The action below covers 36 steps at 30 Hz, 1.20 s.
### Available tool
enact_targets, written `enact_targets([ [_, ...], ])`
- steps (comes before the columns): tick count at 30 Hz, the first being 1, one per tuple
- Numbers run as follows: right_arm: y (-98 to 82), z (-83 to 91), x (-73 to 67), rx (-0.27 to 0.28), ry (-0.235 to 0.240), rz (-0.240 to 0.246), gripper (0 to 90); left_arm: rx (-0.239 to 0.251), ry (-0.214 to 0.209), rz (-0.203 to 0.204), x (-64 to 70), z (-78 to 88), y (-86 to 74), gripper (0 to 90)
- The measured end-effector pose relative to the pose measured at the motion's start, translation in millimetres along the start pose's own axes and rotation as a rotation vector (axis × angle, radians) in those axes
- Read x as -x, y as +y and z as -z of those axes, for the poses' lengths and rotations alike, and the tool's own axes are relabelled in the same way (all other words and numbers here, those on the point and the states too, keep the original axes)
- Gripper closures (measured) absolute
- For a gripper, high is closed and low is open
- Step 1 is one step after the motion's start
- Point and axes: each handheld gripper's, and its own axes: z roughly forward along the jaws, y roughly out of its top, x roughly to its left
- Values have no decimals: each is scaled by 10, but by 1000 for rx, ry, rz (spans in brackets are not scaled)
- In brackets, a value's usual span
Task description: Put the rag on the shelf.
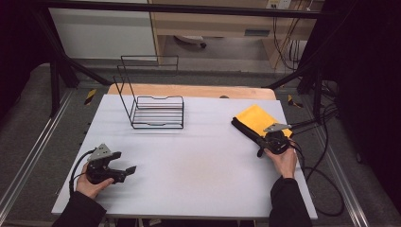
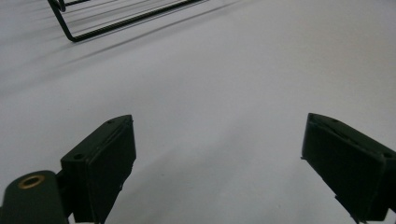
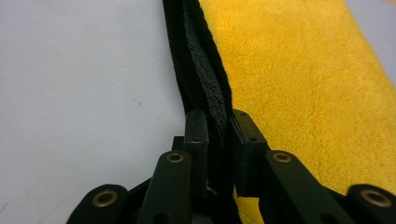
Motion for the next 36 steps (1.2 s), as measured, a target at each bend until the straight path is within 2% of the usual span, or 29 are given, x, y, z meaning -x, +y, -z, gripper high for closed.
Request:
enact_targets([
  [3, -21, -8, 8, 11, 1, 28, 749, 0, 0, 1, -3, -1, -2, 97],
  [5, -23, -8, 2, 6, 6, 61, 694, -1, 1, 0, 0, -2, -1, 97],
  [6, -23, -8, 2, 6, 6, 61, 694, -1, 0, -1, 1, -2, 0, 97],
  [9, -29, -27, -14, 4, -19, 96, 640, -3, 1, 0, 1, -5, -1, 97],
  [13, -28, -56, -10, 5, -24, 102, 612, -5, 1, -1, 1, -7, -2, 97],
  [18, -19, -65, -6, 1, -22, 113, 636, -8, -2, -4, 3, -13, -2, 98],
  [22, -22, -76, -9, 5, -41, 96, 741, -7, -2, -4, 7, -10, -2, 99],
  [26, 6, -80, -24, -14, -60, 88, 768, -8, -2, -5, 6, -9, -3, 100],
  [28, 25, -78, -42, -23, -75, 63, 787, -8, -3, -4, 4, -10, -4, 100],
  [29, 25, -78, -42, -23, -75, 63, 787, -8, -3, -4, 5, -10, -3, 100],
  [31, 40, -51, -33, -19, -69, 21, 799, -6, -3, -4, 5, -9, -1, 100],
  [34, 53, -20, -41, -9, -65, 20, 804, -6, -3, -3, 3, -10, -1, 100],
  [36, 90, 46, -58, -5, -45, 14, 807, -8, -2, -3, 3, -13, -1, 100],
])
